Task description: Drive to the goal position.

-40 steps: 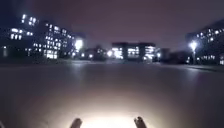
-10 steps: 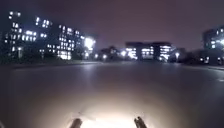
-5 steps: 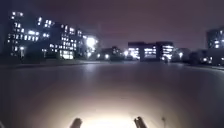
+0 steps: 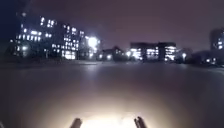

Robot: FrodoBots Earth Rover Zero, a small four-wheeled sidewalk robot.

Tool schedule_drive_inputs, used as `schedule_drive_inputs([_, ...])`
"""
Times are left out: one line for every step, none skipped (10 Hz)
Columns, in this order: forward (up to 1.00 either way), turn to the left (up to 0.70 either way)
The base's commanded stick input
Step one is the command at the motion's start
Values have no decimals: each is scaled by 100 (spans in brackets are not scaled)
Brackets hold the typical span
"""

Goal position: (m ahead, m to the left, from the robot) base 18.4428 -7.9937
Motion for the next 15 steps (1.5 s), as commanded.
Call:
schedule_drive_inputs([100, 0])
schedule_drive_inputs([100, -8])
schedule_drive_inputs([100, -40])
schedule_drive_inputs([100, -40])
schedule_drive_inputs([100, -40])
schedule_drive_inputs([100, -40])
schedule_drive_inputs([100, -40])
schedule_drive_inputs([100, -40])
schedule_drive_inputs([100, -40])
schedule_drive_inputs([100, -40])
schedule_drive_inputs([100, -40])
schedule_drive_inputs([100, -7])
schedule_drive_inputs([100, 0])
schedule_drive_inputs([100, 0])
schedule_drive_inputs([100, 0])
